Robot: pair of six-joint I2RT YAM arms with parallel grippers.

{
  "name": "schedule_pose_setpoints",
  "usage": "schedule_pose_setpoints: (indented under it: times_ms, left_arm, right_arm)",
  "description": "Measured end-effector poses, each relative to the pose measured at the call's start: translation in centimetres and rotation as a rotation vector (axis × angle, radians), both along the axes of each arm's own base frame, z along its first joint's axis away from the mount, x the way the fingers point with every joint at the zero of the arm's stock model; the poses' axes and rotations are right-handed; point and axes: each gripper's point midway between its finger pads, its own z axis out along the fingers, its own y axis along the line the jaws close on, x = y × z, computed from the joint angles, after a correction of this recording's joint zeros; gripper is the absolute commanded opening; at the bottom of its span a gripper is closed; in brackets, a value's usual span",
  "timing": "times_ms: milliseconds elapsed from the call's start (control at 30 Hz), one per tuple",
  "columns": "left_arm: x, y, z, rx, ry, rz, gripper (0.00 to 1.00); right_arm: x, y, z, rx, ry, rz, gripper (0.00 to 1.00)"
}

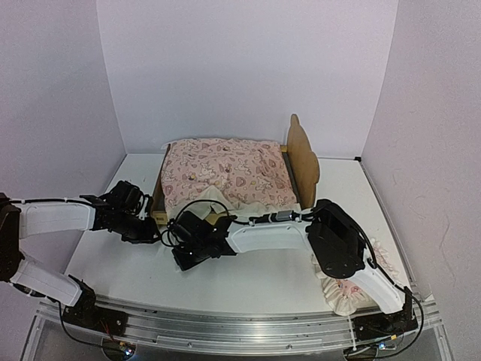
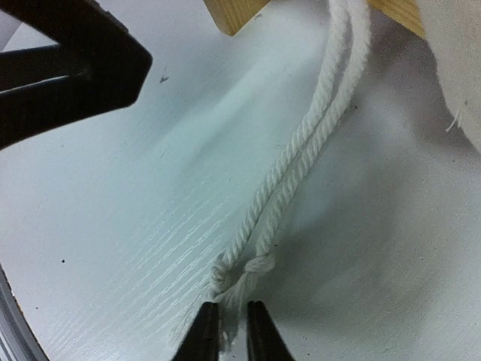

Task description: Set up the pet bed

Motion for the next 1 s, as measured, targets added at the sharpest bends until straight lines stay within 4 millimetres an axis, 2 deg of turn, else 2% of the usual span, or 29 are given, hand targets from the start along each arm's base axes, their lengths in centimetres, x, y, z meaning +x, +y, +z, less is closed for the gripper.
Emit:
schedule_pose_setpoints:
  times_ms: [267,400,500,700,767,867,1000]
  left_arm:
    - [0.0,-1.0,-0.3,-0.053,-0.009,-0.028,0.34]
    - [-0.1,-1.7,-1.1,-0.087,0.002,-0.05,0.38]
    - [-0.2,-2.3,-1.9,-0.109,0.014,-0.067,0.42]
    - [-0.1,-3.4,-2.1,-0.149,0.004,-0.094,0.45]
    - [0.0,-3.6,-2.0,-0.156,0.0,-0.092,0.45]
    - [0.2,-3.6,-2.0,-0.163,-0.001,-0.081,0.42]
    - [-0.2,-3.5,-1.7,-0.143,0.028,-0.09,0.4]
  right_arm:
    - [0.4,-0.3,-0.2,-0.017,-0.03,-0.004,0.0]
    - [0.7,-0.4,0.8,-0.014,-0.048,0.011,0.0]
    - [1.3,-0.1,3.3,0.013,-0.087,0.023,0.0]
    - [2.4,0.1,10.9,0.113,-0.183,0.022,0.0]
    - [2.9,0.1,12.8,0.147,-0.205,0.017,0.0]
    - [3.4,0.1,14.2,0.181,-0.216,0.006,0.0]
    - [4.5,-0.3,14.0,0.206,-0.189,-0.024,0.0]
